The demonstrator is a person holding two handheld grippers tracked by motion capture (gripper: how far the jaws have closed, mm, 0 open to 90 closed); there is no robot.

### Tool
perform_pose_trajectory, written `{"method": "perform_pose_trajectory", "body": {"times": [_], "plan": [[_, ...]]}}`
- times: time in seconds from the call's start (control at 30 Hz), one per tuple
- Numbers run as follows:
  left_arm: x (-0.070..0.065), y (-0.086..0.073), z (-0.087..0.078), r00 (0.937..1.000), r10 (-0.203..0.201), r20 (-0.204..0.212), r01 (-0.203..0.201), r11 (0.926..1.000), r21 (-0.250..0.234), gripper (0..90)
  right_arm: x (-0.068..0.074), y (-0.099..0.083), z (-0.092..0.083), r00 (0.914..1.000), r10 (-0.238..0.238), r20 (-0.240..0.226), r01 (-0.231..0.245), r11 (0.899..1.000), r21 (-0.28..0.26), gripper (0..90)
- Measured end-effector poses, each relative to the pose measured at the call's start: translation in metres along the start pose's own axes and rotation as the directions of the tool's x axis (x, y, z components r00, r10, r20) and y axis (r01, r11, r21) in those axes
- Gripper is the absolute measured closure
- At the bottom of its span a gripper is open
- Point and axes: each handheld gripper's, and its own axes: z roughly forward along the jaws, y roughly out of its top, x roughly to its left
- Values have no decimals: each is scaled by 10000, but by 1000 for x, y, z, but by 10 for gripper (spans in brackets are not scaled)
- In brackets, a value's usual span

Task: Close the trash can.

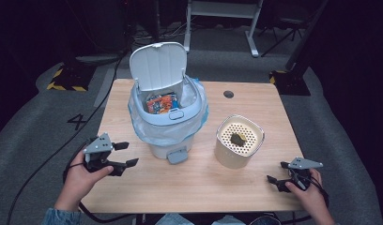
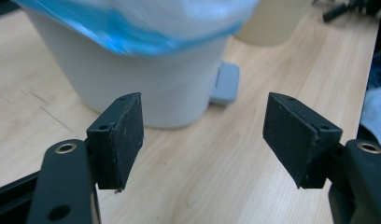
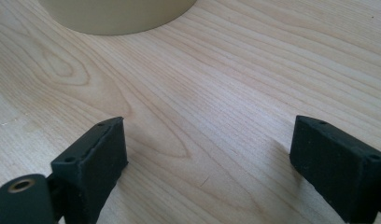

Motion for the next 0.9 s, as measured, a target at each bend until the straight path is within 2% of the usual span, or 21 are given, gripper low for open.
{"method": "perform_pose_trajectory", "body": {"times": [0.2, 0.33, 0.53, 0.6, 0.67, 0.83, 0.9], "plan": [[9, 20, -15, 10000, -48, -31, 45, 9974, -717, 292, 0, 0, 0, 10000, -18, -18, 18, 10000, -3, 111], [14, 32, -21, 9995, -60, -294, 30, 9951, -992, 291, -1, 0, 0, 9999, -53, -97, 53, 10000, 7, 111], [23, 54, -31, 9981, -209, -585, 110, 9862, -1650, 296, -1, 0, 0, 9999, -67, -90, 67, 10000, 5, 111], [26, 63, -34, 9954, -301, -905, 127, 9822, -1873, 300, -1, 0, 0, 9999, -69, -85, 69, 10000, 5, 111], [29, 70, -35, 9922, -328, -1200, 96, 9820, -1886, 303, -1, 0, 0, 9999, -72, -81, 72, 10000, 1, 112], [37, 87, -36, 9898, -363, -1376, 62, 9771, -2127, 312, -1, 0, 0, 9999, -74, -76, 73, 10000, -3, 112], [40, 93, -36, 9897, -512, -1334, 188, 9722, -2334, 312, -1, 0, 0, 9999, -72, -79, 72, 10000, -4, 112]]}}
